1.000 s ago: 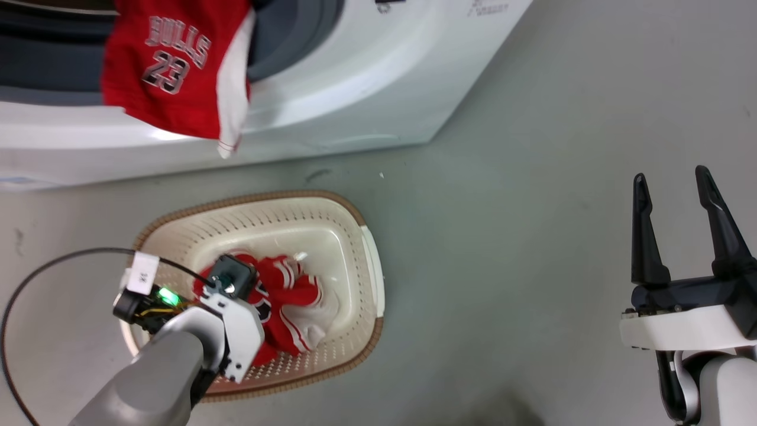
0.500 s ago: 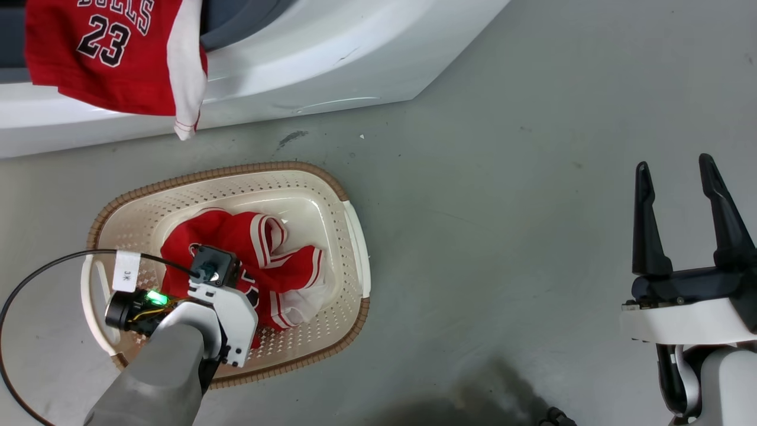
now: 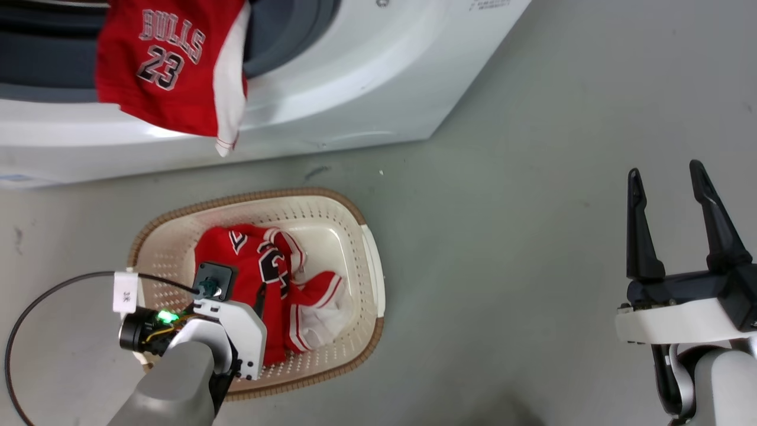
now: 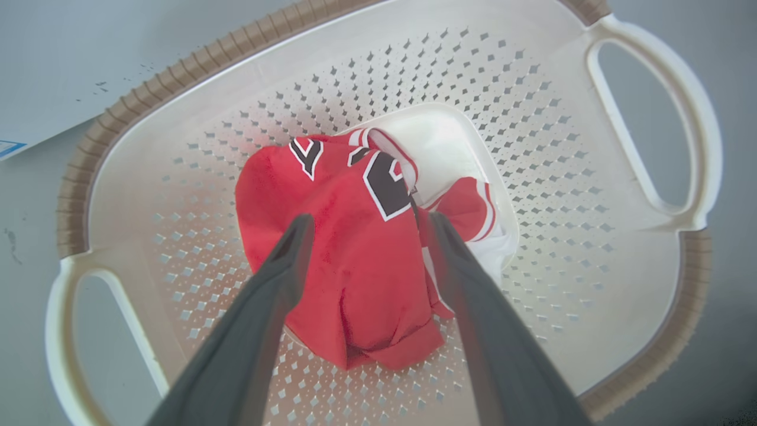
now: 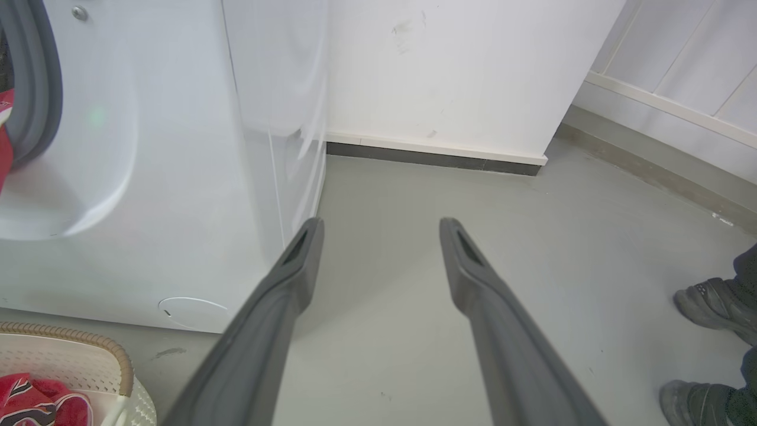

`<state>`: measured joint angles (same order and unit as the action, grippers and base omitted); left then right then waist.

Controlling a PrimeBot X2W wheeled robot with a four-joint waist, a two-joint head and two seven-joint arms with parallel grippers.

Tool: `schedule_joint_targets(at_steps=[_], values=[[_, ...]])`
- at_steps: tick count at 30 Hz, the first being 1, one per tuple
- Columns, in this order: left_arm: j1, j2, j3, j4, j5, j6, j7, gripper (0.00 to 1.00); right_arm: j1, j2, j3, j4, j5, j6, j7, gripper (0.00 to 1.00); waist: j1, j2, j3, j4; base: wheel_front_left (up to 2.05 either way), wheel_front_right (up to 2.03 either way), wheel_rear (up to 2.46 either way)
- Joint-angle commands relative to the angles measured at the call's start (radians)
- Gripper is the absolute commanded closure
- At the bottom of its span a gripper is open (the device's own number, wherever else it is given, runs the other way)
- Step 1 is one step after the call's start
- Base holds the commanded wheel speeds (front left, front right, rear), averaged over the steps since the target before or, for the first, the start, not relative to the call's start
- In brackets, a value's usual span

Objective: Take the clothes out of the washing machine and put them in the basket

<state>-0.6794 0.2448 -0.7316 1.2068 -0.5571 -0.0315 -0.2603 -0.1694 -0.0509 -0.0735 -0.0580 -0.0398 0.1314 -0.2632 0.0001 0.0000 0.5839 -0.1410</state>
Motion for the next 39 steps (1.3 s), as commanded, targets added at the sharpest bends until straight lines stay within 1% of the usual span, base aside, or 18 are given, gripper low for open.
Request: schedule_joint_targets(at_steps=[1,4,7,8,11,14,18,22,27,30,33,34,37,39], values=[[0.030,0.005,0.025,-0.036,-0.012,0.002,-0.006,0.00,0.012,0.001,-0.005,0.010,-0.005,-0.001,-0.002,0.00,-0.0001,0.0000,-0.070,0.024,0.00,0.00,0.00],[0.079,0.028,0.069,-0.123,-0.008,0.013,-0.005,0.00,0.031,0.001,-0.010,0.021,-0.008,-0.001,-0.002,0.00,-0.0001,0.0000,-0.130,0.038,0.00,0.00,0.00],[0.137,0.050,0.120,-0.240,0.014,0.021,-0.005,0.00,0.051,0.001,-0.016,0.031,-0.012,-0.001,-0.002,0.00,-0.0001,0.0000,-0.186,0.052,0.00,0.00,0.00],[0.137,0.050,0.120,-0.240,0.014,0.021,-0.005,0.00,0.051,0.001,-0.016,0.031,-0.012,-0.001,-0.002,0.00,-0.0001,0.0000,-0.186,0.052,0.00,0.00,0.00],[0.211,0.074,0.178,-0.368,0.056,0.047,-0.005,0.00,0.076,0.001,-0.026,0.046,-0.015,-0.001,-0.002,0.00,-0.0001,0.0000,-0.237,0.067,0.00,0.00,0.00],[0.279,0.082,0.240,-0.486,0.093,0.059,-0.005,0.00,0.098,0.001,-0.031,0.055,-0.019,-0.001,-0.002,0.00,-0.0001,0.0000,-0.280,0.079,0.00,0.00,0.00],[0.365,0.076,0.310,-0.625,0.137,0.059,-0.005,0.00,0.123,0.001,-0.034,0.062,-0.019,-0.001,-0.002,0.00,-0.0001,0.0000,-0.326,0.086,0.00,0.00,0.00],[0.435,0.071,0.372,-0.733,0.174,0.054,-0.005,0.00,0.136,0.001,-0.031,0.065,-0.012,-0.001,-0.002,0.00,-0.0001,0.0000,-0.358,0.080,0.00,0.00,0.00],[0.479,0.074,0.441,-0.842,0.215,0.046,-0.005,0.00,0.145,0.001,-0.024,0.064,0.002,-0.001,-0.002,0.00,-0.0001,0.0000,-0.364,0.057,0.00,0.00,0.00],[0.472,0.084,0.471,-0.884,0.236,0.043,-0.005,0.00,0.141,0.001,-0.017,0.060,0.007,-0.001,-0.002,0.00,-0.0001,0.0000,-0.350,0.034,0.00,0.00,0.00],[0.430,0.103,0.486,-0.911,0.233,0.027,-0.005,0.00,0.127,0.001,-0.011,0.056,0.017,-0.001,-0.002,0.00,-0.0001,0.0000,-0.320,0.007,0.00,0.00,0.00],[0.363,0.130,0.512,-0.933,0.204,0.007,0.041,0.00,0.111,0.001,-0.008,0.049,0.032,-0.001,-0.002,0.00,-0.0001,0.0000,-0.272,-0.022,0.00,0.00,0.00],[0.269,0.169,0.518,-0.942,0.198,-0.014,0.112,0.00,0.102,0.002,-0.005,0.046,0.047,-0.001,-0.002,0.00,-0.0001,0.0000,-0.220,-0.048,0.00,0.00,0.00],[0.189,0.206,0.514,-0.942,0.204,-0.030,0.179,0.00,0.101,0.002,0.007,0.043,0.056,-0.001,-0.002,0.00,-0.0001,0.0000,-0.180,-0.067,0.00,0.00,0.00]])
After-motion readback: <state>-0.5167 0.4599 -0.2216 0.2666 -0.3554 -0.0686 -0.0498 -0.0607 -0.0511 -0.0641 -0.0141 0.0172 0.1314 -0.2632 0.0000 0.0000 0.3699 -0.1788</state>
